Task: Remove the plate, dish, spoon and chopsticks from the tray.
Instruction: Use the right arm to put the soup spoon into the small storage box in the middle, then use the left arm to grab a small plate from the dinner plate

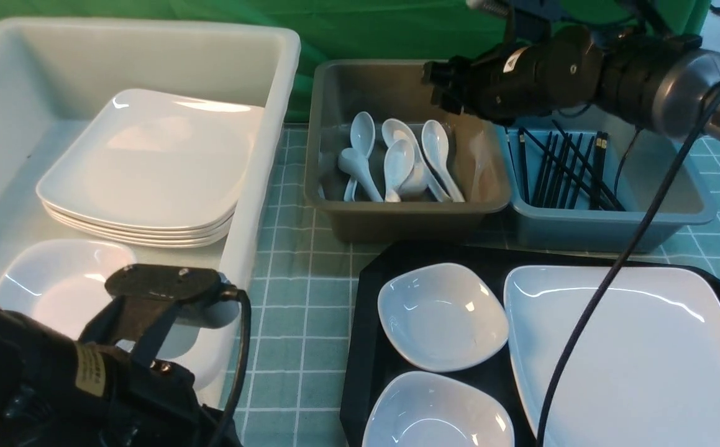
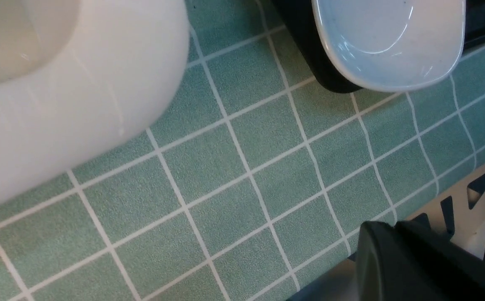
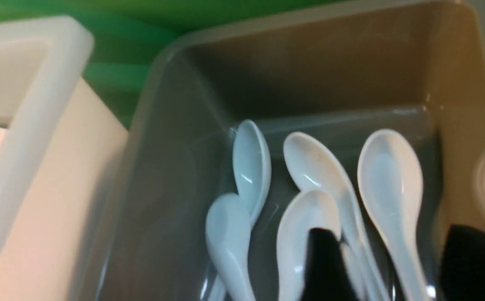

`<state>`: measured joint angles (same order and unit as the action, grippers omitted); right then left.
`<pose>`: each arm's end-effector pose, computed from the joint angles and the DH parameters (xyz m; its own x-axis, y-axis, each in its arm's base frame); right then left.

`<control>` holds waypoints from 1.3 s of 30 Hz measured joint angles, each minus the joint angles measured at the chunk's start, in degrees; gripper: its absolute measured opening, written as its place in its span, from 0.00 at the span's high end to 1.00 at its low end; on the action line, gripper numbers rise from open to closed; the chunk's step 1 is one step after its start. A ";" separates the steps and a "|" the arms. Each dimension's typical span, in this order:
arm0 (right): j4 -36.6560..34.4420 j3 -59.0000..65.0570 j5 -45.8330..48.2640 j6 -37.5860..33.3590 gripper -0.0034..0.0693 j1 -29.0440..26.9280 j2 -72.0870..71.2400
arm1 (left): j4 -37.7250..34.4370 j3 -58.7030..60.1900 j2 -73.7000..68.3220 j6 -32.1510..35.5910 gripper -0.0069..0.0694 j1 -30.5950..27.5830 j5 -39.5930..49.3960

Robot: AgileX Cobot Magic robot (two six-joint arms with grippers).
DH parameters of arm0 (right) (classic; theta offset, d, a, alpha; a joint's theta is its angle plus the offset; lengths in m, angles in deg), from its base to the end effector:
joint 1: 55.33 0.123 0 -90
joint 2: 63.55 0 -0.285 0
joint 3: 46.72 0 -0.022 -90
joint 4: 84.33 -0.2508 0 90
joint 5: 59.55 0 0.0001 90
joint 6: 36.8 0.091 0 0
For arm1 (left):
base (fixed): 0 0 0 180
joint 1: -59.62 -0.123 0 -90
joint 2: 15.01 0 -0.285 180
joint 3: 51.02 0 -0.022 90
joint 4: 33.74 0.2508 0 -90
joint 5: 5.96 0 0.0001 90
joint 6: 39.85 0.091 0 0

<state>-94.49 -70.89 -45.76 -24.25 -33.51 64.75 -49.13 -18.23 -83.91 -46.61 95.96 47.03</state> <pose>0.4680 0.1915 0.2644 -0.5539 0.1887 -0.8109 -0.2106 0.9105 0.3558 0.1390 -0.1262 0.2799 -0.8757 0.3064 -0.3731 0.4279 0.8505 -0.3059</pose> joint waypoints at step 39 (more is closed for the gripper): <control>18.01 58.25 41.37 -4.50 0.93 -2.23 -84.01 | 21.49 -32.99 -46.16 0.19 0.32 11.18 -7.37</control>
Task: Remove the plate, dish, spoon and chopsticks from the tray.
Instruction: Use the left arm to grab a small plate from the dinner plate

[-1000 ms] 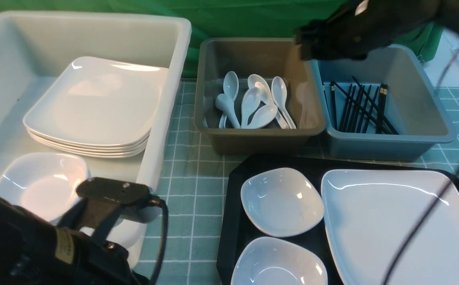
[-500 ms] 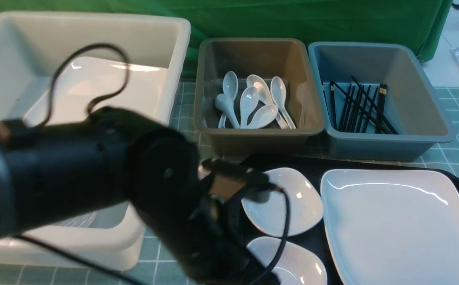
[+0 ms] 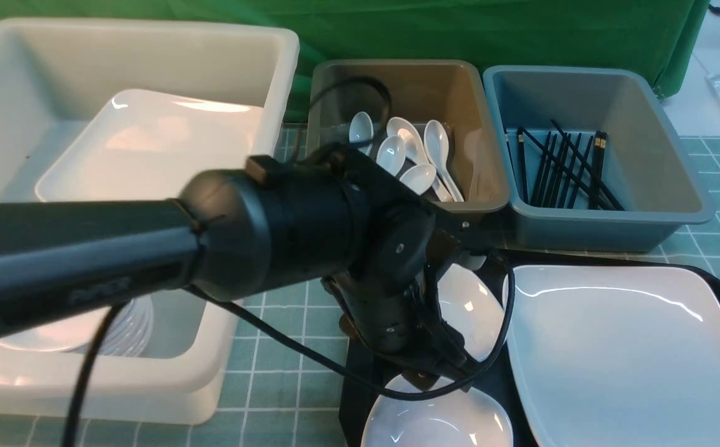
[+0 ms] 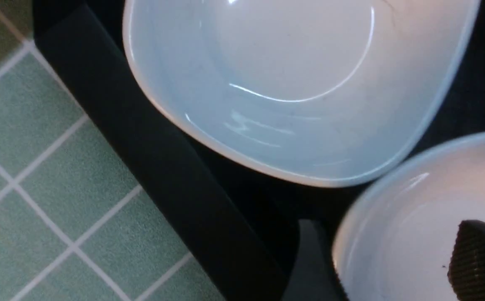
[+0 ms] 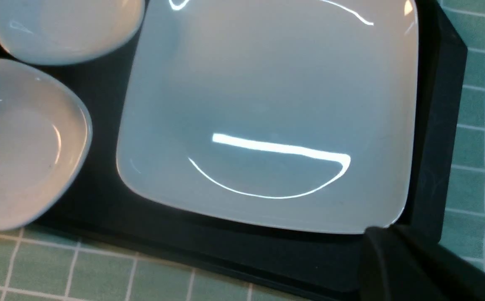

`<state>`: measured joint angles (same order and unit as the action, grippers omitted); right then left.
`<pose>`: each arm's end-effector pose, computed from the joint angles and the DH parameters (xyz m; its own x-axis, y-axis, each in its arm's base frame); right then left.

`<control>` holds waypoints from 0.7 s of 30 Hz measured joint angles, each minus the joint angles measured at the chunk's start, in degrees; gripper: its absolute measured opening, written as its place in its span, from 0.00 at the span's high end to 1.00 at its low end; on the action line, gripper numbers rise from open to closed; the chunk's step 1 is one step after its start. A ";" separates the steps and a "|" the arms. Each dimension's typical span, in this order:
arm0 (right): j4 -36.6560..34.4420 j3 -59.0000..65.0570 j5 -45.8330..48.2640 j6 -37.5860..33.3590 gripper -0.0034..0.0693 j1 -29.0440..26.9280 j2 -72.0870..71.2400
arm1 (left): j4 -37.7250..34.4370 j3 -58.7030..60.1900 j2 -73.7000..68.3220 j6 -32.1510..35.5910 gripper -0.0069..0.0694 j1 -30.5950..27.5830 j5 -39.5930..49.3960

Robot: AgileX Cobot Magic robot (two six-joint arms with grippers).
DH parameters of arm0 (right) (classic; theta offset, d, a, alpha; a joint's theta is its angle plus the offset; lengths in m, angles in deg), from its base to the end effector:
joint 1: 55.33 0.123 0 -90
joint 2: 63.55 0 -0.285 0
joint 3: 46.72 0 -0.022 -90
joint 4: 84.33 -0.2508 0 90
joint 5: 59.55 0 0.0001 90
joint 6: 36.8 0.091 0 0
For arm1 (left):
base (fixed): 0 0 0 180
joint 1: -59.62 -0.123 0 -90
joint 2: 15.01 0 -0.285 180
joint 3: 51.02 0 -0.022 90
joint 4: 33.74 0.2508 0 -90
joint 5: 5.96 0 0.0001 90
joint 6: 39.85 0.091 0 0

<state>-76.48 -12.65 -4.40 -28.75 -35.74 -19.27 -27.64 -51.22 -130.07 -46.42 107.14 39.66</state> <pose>0.1004 0.0249 0.3321 -0.6601 -0.1697 -0.7318 -0.2159 0.9759 -0.0316 0.2671 -0.2815 0.2102 -0.6641 0.6661 -0.3394 0.6921 0.7195 0.0580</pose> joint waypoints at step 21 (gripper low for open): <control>-0.04 0.05 0.11 -2.01 0.93 0.00 -0.58 | -4.64 -0.63 -7.18 0.17 0.42 -0.05 -0.25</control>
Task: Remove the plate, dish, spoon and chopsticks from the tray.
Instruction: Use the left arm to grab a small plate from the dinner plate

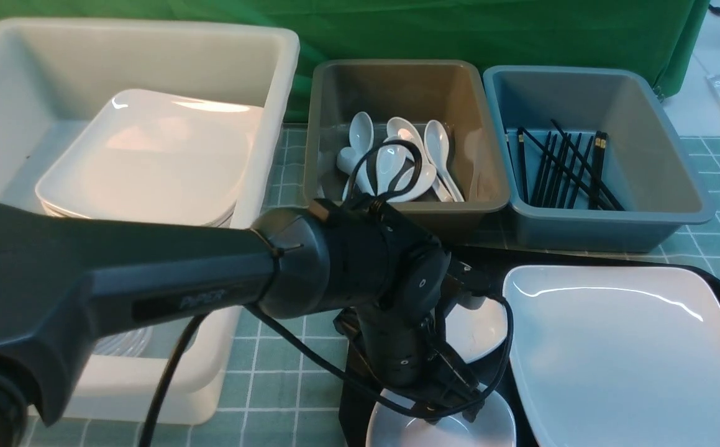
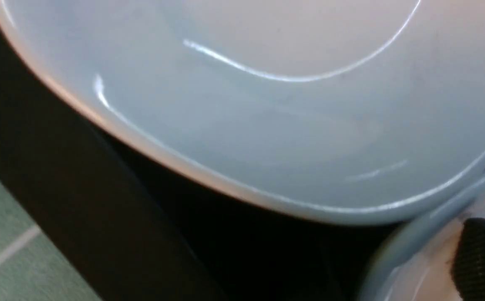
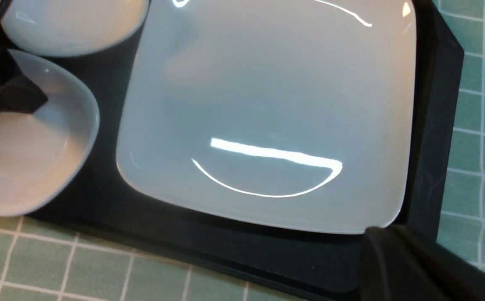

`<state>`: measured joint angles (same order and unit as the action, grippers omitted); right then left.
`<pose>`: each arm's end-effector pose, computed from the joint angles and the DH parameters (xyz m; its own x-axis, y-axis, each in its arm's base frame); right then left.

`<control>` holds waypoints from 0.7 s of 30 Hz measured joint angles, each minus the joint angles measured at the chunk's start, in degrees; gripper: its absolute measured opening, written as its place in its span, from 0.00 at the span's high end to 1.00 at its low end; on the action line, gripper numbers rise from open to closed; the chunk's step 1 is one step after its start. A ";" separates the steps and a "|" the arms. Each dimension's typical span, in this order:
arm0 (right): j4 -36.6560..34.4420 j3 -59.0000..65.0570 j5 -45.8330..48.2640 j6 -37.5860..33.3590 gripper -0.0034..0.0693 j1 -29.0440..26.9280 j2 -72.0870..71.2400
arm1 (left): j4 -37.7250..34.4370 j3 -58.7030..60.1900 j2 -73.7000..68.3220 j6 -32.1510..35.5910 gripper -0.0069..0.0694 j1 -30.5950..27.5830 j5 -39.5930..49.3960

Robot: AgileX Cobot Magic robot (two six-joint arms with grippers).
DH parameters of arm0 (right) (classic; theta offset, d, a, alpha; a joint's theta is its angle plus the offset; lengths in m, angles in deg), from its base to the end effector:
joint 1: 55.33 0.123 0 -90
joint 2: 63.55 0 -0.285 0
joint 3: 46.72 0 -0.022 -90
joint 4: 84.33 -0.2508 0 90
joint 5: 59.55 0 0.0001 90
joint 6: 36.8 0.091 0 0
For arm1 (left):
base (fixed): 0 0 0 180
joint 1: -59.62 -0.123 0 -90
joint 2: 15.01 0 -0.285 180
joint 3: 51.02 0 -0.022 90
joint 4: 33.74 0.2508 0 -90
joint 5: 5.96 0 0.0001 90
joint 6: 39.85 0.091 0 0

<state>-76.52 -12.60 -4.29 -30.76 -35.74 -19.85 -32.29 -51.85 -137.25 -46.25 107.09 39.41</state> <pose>0.0983 0.0242 0.3328 -0.6472 -0.2014 -0.7352 -0.2384 0.9696 -0.0558 0.2704 -0.2924 0.1635 -0.7240 0.6505 -0.2295 0.6691 0.7432 -0.0040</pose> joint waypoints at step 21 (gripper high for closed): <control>0.00 0.04 -2.74 -1.00 0.92 0.00 0.00 | -2.60 0.14 17.51 -0.31 0.88 -0.58 10.85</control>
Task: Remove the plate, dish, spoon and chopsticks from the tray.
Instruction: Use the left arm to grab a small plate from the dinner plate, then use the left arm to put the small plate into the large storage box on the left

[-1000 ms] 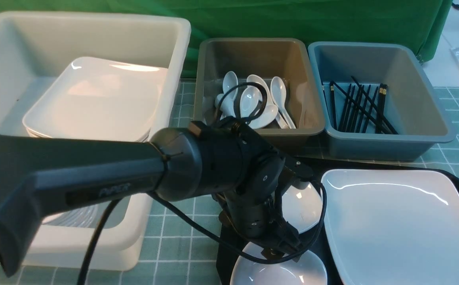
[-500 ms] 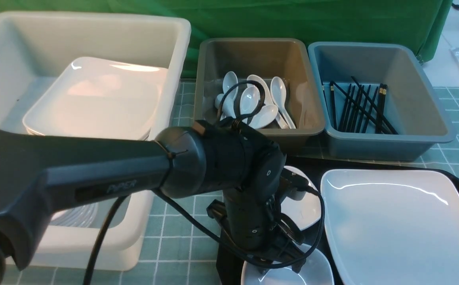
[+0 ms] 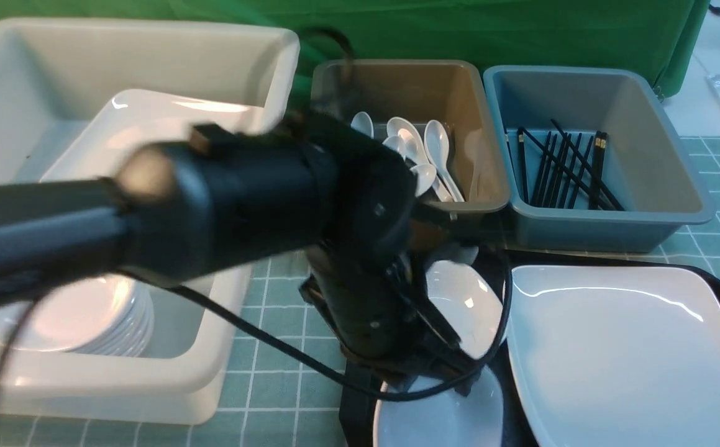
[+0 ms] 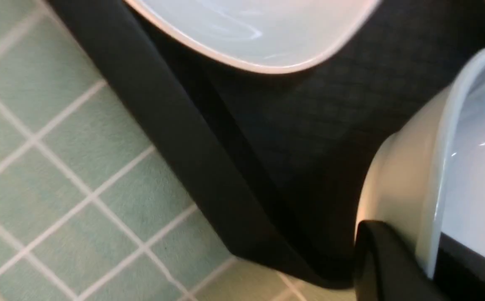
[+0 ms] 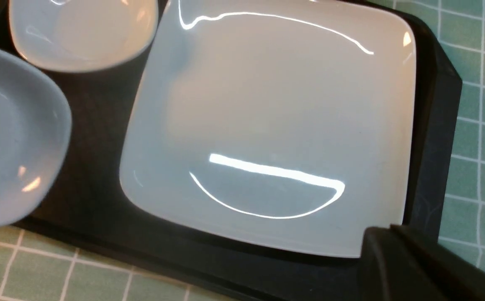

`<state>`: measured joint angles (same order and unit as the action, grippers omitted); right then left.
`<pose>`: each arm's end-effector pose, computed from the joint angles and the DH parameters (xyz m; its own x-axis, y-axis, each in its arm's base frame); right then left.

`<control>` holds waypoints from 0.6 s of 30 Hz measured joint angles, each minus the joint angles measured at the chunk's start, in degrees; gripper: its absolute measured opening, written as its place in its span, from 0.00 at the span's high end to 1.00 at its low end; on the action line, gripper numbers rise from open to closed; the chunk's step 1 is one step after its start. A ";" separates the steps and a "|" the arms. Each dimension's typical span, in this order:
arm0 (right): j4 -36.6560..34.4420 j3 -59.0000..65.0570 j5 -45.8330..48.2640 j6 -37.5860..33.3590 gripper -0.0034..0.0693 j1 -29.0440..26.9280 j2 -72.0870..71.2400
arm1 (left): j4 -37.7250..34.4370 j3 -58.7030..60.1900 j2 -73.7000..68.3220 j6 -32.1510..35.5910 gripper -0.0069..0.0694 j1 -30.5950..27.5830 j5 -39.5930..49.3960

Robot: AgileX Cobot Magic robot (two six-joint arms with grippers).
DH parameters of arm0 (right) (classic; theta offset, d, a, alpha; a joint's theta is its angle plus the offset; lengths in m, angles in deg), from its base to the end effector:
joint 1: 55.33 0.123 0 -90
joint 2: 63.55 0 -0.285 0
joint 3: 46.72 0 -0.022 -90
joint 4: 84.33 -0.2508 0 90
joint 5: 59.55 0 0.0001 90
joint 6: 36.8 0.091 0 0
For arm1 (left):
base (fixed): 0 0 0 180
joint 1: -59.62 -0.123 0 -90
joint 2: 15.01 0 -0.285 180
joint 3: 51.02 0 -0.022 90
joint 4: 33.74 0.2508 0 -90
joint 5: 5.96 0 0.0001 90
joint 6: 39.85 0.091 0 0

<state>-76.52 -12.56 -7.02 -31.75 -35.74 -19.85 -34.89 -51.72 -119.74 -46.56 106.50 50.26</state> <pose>0.1009 0.0255 0.3358 -0.6085 -0.2114 -0.7649 -0.2527 0.9653 -0.0658 0.2393 -0.2578 0.2735 -0.7319 0.5944 -0.3332 0.6454 0.7616 -0.0588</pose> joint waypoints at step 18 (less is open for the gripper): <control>-0.09 0.00 -2.26 0.00 0.90 0.00 0.00 | -9.42 9.40 28.27 6.71 0.88 -61.34 -1.42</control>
<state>-76.61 -12.56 -9.28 -31.75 -35.74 -19.85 -44.32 -42.32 -91.47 -39.85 45.17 48.84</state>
